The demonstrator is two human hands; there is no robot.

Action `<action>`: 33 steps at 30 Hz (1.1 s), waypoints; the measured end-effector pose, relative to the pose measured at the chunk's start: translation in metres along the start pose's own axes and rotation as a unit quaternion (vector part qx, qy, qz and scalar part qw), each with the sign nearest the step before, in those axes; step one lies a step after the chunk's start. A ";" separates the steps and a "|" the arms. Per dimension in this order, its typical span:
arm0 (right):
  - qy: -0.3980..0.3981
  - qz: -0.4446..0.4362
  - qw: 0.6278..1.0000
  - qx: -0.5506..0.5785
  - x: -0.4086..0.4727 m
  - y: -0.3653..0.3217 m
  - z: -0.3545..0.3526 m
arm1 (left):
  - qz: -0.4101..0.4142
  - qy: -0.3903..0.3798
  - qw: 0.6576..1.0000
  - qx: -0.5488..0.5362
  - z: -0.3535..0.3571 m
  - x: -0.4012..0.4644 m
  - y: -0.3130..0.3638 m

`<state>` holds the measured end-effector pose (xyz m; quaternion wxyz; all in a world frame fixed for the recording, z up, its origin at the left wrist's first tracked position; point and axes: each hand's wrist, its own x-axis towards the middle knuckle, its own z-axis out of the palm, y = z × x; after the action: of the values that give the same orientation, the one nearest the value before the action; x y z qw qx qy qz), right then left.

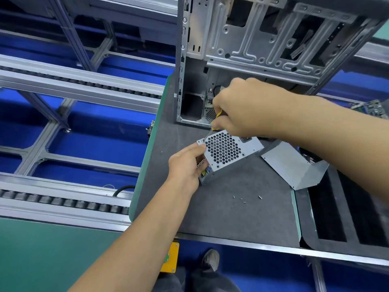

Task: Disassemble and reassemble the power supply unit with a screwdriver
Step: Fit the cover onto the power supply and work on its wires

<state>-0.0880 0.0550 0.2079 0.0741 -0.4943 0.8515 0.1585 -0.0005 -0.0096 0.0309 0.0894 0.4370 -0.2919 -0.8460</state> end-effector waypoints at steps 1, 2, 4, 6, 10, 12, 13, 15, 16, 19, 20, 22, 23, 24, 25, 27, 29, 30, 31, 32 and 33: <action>-0.015 0.039 0.999 0.032 0.002 -0.001 -0.002 | 0.000 0.003 1.000 -0.002 0.001 0.000 -0.001; -0.030 0.075 0.995 0.061 0.006 -0.001 -0.003 | 0.001 0.005 1.000 -0.003 0.002 -0.002 -0.001; -0.044 0.108 0.988 0.098 0.009 -0.001 -0.003 | 0.005 0.010 1.000 -0.005 0.002 -0.004 0.001; -0.050 0.067 0.991 0.103 0.008 0.002 -0.001 | 0.009 0.011 1.000 -0.005 0.003 -0.003 0.001; -0.016 -0.092 0.993 -0.067 -0.002 0.005 -0.004 | 0.012 0.009 1.000 0.009 0.005 -0.006 -0.001; 0.007 -0.122 0.979 -0.160 -0.003 0.003 -0.007 | 0.012 0.007 1.000 0.012 0.006 -0.009 -0.002; 0.012 -0.117 0.977 -0.176 -0.005 0.000 -0.009 | 0.012 0.008 1.000 0.012 0.007 -0.009 -0.001; 0.003 -0.084 0.983 -0.164 -0.008 -0.009 -0.007 | 0.012 0.010 1.000 0.014 0.007 -0.010 0.000; -0.004 -0.054 0.990 -0.132 -0.007 -0.013 -0.005 | 0.013 0.009 1.000 0.013 0.007 -0.011 0.000; -0.047 0.068 0.997 0.010 0.001 -0.017 -0.004 | 0.012 0.009 1.000 0.008 0.008 -0.012 0.001; -0.054 0.090 0.994 0.037 0.004 -0.014 -0.002 | 0.012 0.009 1.000 0.004 0.008 -0.012 0.002; -0.062 0.073 0.994 0.056 0.004 -0.006 -0.001 | 0.014 0.010 1.000 0.002 0.007 -0.012 0.003; -0.059 0.051 0.996 0.039 0.002 -0.004 -0.002 | 0.014 0.008 1.000 0.005 0.007 -0.012 0.003; -0.045 0.016 0.999 0.000 -0.001 -0.001 -0.003 | 0.014 0.003 1.000 0.010 0.008 -0.012 0.003; -0.025 -0.022 0.998 -0.053 -0.005 0.000 -0.004 | 0.015 0.000 1.000 0.015 0.009 -0.013 0.002; 0.010 -0.073 0.986 -0.149 -0.007 0.000 -0.006 | 0.020 0.001 1.000 0.022 0.011 -0.014 0.000; 0.007 -0.069 0.982 -0.176 -0.008 -0.003 -0.008 | 0.022 0.002 1.000 0.018 0.013 -0.015 0.000; -0.002 -0.051 0.986 -0.161 -0.008 -0.006 -0.007 | 0.022 0.004 1.000 0.016 0.013 -0.016 0.000; -0.012 -0.022 0.991 -0.130 -0.007 -0.008 -0.005 | 0.020 0.006 1.000 0.016 0.013 -0.015 0.001; -0.029 0.018 0.996 -0.085 -0.003 -0.009 -0.004 | 0.018 0.007 1.000 0.017 0.014 -0.015 0.002; -0.047 0.055 0.997 -0.035 0.002 -0.010 -0.004 | 0.017 0.007 1.000 0.018 0.014 -0.015 0.001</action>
<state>-0.0798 0.0474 0.2093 0.0878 -0.4415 0.8668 0.2146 -0.0027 0.0009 0.0478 0.0981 0.4394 -0.3145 -0.8357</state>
